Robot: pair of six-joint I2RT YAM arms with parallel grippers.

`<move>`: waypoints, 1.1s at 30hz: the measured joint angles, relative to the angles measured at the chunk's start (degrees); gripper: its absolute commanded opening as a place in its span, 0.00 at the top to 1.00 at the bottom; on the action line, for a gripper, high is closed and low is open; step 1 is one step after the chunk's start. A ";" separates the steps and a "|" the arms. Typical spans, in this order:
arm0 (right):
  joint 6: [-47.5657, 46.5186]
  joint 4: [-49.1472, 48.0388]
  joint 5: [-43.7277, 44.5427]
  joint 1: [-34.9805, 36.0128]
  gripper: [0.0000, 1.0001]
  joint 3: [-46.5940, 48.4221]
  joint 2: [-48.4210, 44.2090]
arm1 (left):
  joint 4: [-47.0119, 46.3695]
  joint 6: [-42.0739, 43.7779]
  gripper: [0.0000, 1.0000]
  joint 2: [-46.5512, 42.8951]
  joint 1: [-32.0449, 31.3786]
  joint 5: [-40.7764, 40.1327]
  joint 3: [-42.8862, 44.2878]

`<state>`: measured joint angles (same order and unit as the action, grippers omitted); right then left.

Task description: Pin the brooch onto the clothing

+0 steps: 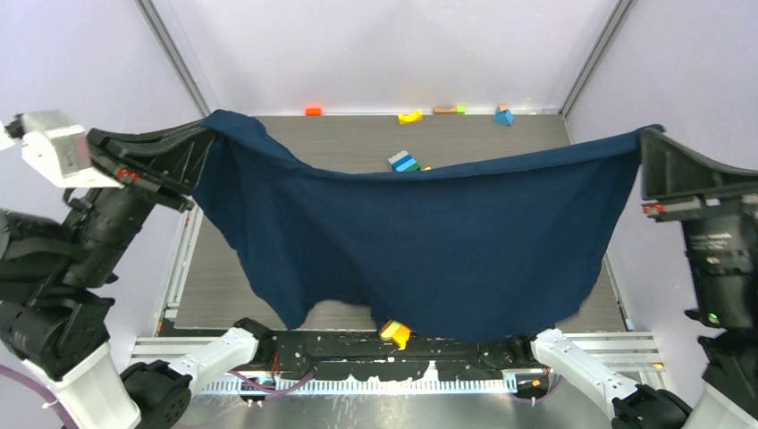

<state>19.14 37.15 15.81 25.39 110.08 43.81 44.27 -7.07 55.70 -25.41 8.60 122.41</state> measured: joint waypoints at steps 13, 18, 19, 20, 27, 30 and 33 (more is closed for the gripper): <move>-5.81 -6.21 14.47 -0.02 0.99 -19.82 9.57 | -1.53 10.10 1.00 21.18 0.00 -12.50 -5.49; -7.63 -11.10 14.75 -2.73 0.99 -20.63 20.65 | -2.05 12.52 1.00 36.46 0.00 -12.96 -1.75; -7.54 -11.56 13.92 -4.24 0.99 -20.28 22.80 | -2.10 13.42 1.00 39.15 0.02 -11.82 0.33; -7.19 -11.54 12.72 -6.36 0.99 -19.12 25.20 | -2.25 13.84 1.00 40.65 0.04 -10.99 1.88; -5.27 -10.78 6.82 -15.06 0.99 -1.86 32.83 | -4.61 17.00 1.00 46.25 0.02 -4.46 23.41; -5.66 -12.26 6.56 -15.76 0.99 1.62 30.25 | -9.01 18.14 1.00 40.85 0.02 -0.96 21.59; -6.47 -13.73 6.80 -15.74 1.00 -1.57 24.00 | -11.58 19.15 1.00 33.00 0.02 2.36 15.37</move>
<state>12.67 23.42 22.61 9.65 108.51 67.81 32.69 12.08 88.71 -25.39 10.96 137.78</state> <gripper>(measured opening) 0.093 0.020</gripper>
